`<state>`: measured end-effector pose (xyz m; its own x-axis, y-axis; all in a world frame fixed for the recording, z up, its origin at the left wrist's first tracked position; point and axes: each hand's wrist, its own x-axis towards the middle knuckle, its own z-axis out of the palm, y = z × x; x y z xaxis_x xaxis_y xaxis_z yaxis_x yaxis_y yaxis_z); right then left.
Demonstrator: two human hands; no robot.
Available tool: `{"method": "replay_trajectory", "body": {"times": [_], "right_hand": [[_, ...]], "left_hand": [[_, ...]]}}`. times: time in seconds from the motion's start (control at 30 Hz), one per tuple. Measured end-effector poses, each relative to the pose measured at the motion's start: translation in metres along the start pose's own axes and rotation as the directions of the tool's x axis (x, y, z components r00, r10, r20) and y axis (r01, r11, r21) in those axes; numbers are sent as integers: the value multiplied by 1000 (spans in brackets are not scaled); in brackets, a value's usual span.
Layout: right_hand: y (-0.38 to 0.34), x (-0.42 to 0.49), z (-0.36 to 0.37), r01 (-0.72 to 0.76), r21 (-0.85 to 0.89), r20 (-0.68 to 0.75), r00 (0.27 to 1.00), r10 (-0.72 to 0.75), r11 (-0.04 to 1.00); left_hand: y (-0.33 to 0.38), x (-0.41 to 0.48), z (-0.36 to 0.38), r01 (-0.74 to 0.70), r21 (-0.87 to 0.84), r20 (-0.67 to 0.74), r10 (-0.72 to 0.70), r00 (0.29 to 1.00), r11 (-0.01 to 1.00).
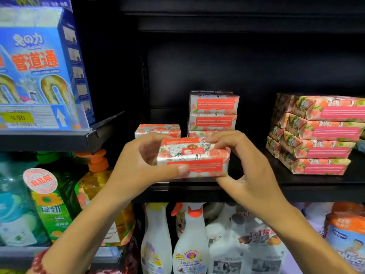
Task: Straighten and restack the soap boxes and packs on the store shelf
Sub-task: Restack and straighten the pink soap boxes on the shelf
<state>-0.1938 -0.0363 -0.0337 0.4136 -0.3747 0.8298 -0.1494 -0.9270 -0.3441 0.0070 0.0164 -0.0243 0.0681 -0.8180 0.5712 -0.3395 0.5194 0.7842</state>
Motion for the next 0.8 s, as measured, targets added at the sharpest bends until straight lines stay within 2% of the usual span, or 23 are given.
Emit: {"method": "replay_trajectory", "body": {"times": [0.17,0.27,0.37,0.47,0.57,0.8], "right_hand": [[4,-3,-5,-165,-58,10,986,166,985],[9,-8,-4,-224,-170,141,958,248,960],[14,-13,1,-231,-282,292,904,312,931],[17,-15,4,-167,-376,336,892,302,912],[20,-16,4,-140,-396,349,891,289,907],[21,-16,5,-116,-418,342,899,274,901]], "left_hand": [[4,9,-9,-79,46,-233,87,969,996],[3,18,-11,-79,94,-358,107,928,992],[-6,28,-8,-56,202,-447,143,883,978],[-18,34,-7,-33,276,-517,177,838,961],[-27,38,-9,6,316,-529,171,831,949],[-35,42,-10,36,320,-448,118,886,947]]}}
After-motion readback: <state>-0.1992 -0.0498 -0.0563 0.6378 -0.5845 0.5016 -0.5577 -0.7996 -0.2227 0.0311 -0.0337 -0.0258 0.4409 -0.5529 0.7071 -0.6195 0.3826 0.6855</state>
